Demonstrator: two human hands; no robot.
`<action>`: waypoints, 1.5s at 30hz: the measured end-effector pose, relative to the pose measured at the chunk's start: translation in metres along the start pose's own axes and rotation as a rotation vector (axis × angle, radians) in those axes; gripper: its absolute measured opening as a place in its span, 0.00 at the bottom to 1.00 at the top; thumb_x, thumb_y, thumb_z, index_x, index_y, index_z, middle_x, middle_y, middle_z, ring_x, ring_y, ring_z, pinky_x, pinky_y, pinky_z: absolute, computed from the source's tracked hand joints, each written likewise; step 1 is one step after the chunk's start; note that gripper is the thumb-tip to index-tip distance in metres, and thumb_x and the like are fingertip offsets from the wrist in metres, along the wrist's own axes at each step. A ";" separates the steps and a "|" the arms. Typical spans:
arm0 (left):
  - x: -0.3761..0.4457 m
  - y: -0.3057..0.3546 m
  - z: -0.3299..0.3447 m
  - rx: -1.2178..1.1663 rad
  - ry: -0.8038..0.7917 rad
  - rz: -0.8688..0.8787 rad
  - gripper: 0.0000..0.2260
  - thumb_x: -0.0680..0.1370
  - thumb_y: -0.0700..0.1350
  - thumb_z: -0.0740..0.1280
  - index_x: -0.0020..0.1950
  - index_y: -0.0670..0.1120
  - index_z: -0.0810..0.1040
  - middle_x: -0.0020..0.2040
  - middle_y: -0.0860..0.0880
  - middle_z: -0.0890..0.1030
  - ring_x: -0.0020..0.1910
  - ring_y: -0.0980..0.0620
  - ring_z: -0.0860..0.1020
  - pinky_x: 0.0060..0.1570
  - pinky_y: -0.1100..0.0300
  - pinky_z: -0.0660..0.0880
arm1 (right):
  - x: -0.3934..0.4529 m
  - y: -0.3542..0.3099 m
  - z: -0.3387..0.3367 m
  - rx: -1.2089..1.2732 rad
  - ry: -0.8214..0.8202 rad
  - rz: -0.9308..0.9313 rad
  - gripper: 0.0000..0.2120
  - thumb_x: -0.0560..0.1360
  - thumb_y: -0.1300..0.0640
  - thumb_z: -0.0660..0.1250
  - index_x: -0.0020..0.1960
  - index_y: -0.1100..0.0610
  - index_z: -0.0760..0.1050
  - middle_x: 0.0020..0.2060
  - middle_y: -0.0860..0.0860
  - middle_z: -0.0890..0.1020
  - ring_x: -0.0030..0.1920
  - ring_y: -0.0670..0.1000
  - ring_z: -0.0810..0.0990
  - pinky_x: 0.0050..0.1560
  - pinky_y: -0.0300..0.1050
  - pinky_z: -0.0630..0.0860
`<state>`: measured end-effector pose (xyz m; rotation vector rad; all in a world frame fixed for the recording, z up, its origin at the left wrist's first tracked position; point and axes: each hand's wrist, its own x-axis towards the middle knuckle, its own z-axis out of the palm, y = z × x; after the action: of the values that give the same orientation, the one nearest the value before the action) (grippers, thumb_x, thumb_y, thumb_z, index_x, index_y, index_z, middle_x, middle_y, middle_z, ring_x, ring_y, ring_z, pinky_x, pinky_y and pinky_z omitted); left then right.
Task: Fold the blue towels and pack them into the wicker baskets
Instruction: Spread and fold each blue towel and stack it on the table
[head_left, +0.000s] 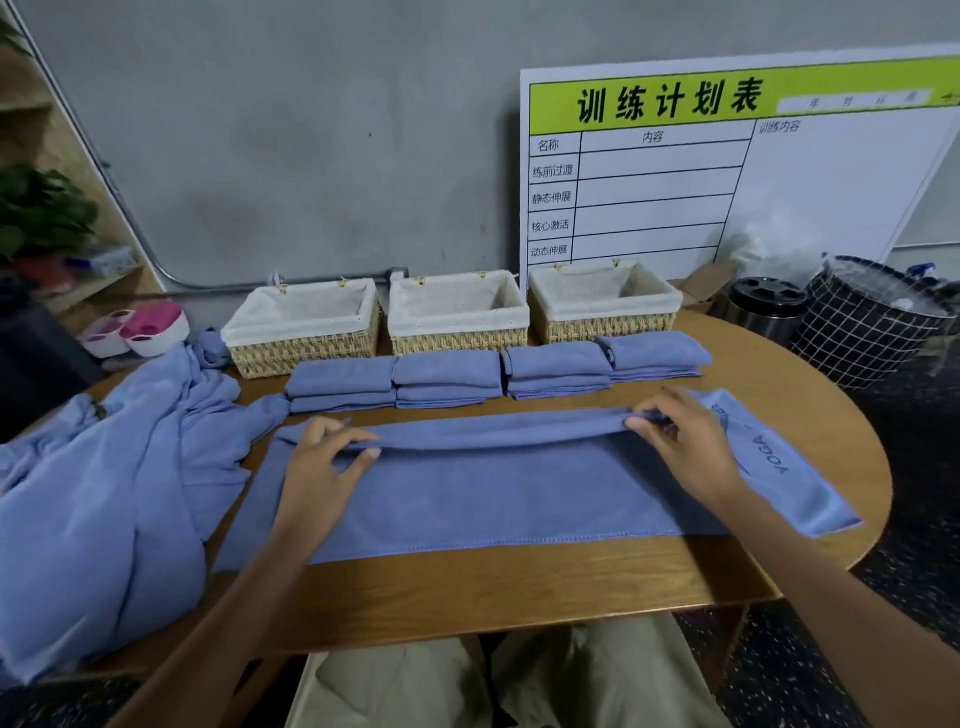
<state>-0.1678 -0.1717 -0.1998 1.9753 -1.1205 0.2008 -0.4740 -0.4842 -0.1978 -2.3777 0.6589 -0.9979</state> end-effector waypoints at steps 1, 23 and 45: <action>-0.009 -0.001 -0.003 0.002 -0.018 0.005 0.04 0.78 0.44 0.71 0.52 0.51 0.82 0.48 0.51 0.73 0.48 0.58 0.74 0.48 0.67 0.70 | -0.011 -0.002 -0.005 -0.005 -0.017 -0.007 0.03 0.77 0.55 0.70 0.46 0.50 0.76 0.44 0.42 0.75 0.45 0.42 0.76 0.43 0.30 0.69; -0.059 -0.007 -0.010 0.014 -0.109 -0.037 0.13 0.73 0.41 0.77 0.38 0.51 0.74 0.43 0.52 0.75 0.43 0.57 0.77 0.46 0.64 0.73 | -0.080 -0.021 -0.013 -0.257 -0.089 0.053 0.02 0.76 0.54 0.73 0.44 0.50 0.81 0.46 0.42 0.79 0.42 0.48 0.80 0.36 0.44 0.73; -0.079 -0.027 -0.034 0.487 0.011 0.216 0.15 0.77 0.60 0.59 0.44 0.57 0.83 0.44 0.61 0.81 0.40 0.52 0.75 0.40 0.53 0.72 | -0.094 -0.006 -0.034 -0.715 -0.022 -0.071 0.20 0.74 0.37 0.57 0.45 0.43 0.85 0.46 0.43 0.84 0.44 0.56 0.78 0.42 0.50 0.66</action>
<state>-0.1854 -0.0894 -0.2332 2.2611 -1.3732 0.6499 -0.5557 -0.4321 -0.2214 -3.0301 1.0672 -0.8535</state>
